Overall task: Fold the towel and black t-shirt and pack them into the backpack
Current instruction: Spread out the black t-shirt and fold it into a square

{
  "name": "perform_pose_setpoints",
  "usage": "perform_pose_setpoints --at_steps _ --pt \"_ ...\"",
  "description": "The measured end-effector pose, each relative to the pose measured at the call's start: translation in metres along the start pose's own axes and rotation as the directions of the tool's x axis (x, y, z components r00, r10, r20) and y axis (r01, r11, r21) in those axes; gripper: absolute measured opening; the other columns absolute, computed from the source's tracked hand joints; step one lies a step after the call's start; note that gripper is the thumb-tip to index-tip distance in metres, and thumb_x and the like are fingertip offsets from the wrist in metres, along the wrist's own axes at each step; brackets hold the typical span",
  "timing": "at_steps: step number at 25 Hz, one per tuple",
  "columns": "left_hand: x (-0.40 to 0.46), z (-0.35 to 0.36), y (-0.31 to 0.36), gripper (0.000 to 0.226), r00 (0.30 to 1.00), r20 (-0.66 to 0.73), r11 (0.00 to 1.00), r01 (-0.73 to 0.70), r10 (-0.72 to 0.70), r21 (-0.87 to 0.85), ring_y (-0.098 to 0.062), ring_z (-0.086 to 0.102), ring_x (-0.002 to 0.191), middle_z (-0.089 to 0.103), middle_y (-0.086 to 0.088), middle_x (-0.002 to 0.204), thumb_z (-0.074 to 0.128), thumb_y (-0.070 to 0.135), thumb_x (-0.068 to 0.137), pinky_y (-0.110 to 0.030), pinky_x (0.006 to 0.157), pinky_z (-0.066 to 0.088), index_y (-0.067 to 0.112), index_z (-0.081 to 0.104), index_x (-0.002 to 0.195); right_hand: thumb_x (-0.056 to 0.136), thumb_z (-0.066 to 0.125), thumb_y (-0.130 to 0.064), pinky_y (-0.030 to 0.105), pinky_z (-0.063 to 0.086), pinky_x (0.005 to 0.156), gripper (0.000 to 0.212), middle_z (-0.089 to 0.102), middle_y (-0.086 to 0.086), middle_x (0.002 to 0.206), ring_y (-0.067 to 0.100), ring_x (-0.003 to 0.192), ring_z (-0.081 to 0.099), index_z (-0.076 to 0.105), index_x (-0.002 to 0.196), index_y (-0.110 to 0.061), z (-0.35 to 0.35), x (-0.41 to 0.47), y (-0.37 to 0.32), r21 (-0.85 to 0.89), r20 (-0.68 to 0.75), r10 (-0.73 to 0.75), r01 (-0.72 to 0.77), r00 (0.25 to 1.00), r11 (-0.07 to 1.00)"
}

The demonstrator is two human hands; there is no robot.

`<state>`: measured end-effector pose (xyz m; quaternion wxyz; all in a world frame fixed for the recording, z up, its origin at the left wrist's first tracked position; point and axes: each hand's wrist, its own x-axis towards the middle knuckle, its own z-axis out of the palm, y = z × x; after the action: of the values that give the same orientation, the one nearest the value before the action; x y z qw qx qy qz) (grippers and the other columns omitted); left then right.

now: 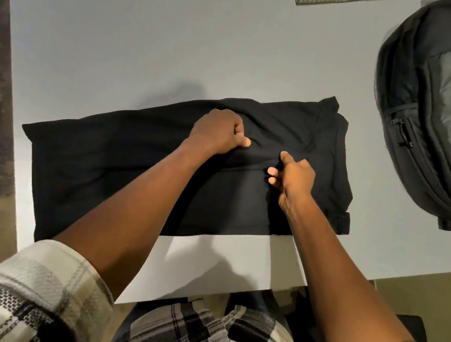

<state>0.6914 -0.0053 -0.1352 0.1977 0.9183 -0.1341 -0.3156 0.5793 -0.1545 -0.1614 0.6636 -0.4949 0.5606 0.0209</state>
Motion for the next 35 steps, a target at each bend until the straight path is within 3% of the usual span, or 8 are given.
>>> perform_pose_setpoints --at_steps 7,12,15,17,20,24,32,35 --pt "-0.017 -0.006 -0.024 0.017 0.994 -0.111 0.954 -0.055 0.024 -0.293 0.0 0.054 0.065 0.061 0.013 0.07 0.075 0.029 0.086 -0.021 0.066 0.038 0.023 0.063 0.077 0.095 0.061 -0.008 0.023 0.037 0.036 0.039 0.041 0.001 0.058 0.017 0.045 0.053 0.031 0.074 -0.022 -0.007 0.001 0.008 -0.121 0.029 -0.137 0.139 0.99 0.983" --pt "-0.023 -0.004 -0.018 0.02 0.881 -0.445 0.965 0.045 -0.159 -0.257 -0.019 0.061 0.095 0.065 0.009 0.099 0.047 0.011 0.091 -0.034 0.083 0.045 0.025 0.058 0.1 0.088 0.064 -0.016 0.027 0.043 0.051 0.022 0.06 0.006 0.081 0.021 0.062 0.063 0.044 0.082 -0.022 -0.014 -0.006 0.001 -0.352 -0.115 -0.112 0.065 0.987 0.934" --pt "-0.028 0.005 0.006 0.036 0.78 -0.612 0.987 -0.16 0.128 0.002 -0.024 0.056 0.116 0.061 -0.003 0.13 0.053 0.012 0.088 -0.038 0.099 0.042 0.014 0.058 0.123 0.088 0.061 -0.021 0.022 0.04 0.072 0.024 0.06 0.005 0.106 0.016 0.089 0.057 0.055 0.11 -0.014 -0.015 -0.014 -0.015 -0.56 -0.154 -0.56 0.395 0.814 0.728" --pt "-0.021 0.026 0.021 0.053 0.831 -0.452 0.945 -0.259 0.323 0.2 -0.026 0.039 0.14 0.039 -0.008 0.155 0.057 0.024 0.091 -0.046 0.114 0.034 0.015 0.047 0.142 0.09 0.058 -0.018 0.017 0.043 0.086 0.033 0.059 0.004 0.119 0.014 0.103 0.057 0.057 0.123 -0.012 0.001 -0.006 -0.033 -0.542 0.052 -0.72 0.625 0.692 0.561" --pt "0.003 0.058 0.009 0.08 0.959 -0.217 0.932 -0.098 0.182 0.348 -0.032 -0.004 0.154 -0.003 -0.007 0.168 0.042 0.058 0.095 -0.062 0.121 0.002 0.023 0.011 0.16 0.098 0.051 -0.031 0.042 0.029 0.118 0.054 0.041 0.009 0.154 0.024 0.143 0.036 0.043 0.147 -0.011 0.028 0.04 -0.039 -0.657 0.441 -0.653 0.718 0.615 0.232" --pt "0.016 0.074 -0.033 0.09 0.963 -0.227 0.916 -0.047 0.148 0.398 -0.028 -0.012 0.154 -0.011 -0.003 0.168 0.022 0.078 0.091 -0.061 0.121 -0.004 0.025 -0.002 0.161 0.104 0.029 -0.053 0.055 0.006 0.124 0.066 0.013 0.005 0.168 0.028 0.155 0.007 0.02 0.159 -0.019 0.009 0.095 -0.013 -0.779 0.594 -0.573 0.582 0.565 -0.233" --pt "-0.014 0.042 -0.09 0.081 0.87 -0.432 0.914 0.351 -0.237 0.205 -0.031 -0.002 0.155 0.001 -0.011 0.168 0.01 0.065 0.098 -0.061 0.121 0.001 0.012 0.009 0.16 0.104 0.034 -0.047 0.055 0.007 0.124 0.065 0.016 0.006 0.167 0.026 0.155 0.008 0.026 0.158 -0.013 0.002 0.084 -0.023 -0.779 0.481 -0.643 0.627 0.596 -0.002" --pt "-0.033 0.05 -0.099 0.071 0.9 -0.432 0.975 0.14 -0.054 0.171 -0.026 0.001 0.155 0.005 -0.007 0.168 0.017 0.056 0.102 -0.057 0.123 0.002 0.015 0.014 0.16 0.102 0.041 -0.047 0.051 0.005 0.125 0.065 0.017 0.007 0.167 0.029 0.155 0.008 0.028 0.157 -0.014 0.049 0.033 0.011 -0.688 0.571 -0.627 0.725 0.529 -0.015"
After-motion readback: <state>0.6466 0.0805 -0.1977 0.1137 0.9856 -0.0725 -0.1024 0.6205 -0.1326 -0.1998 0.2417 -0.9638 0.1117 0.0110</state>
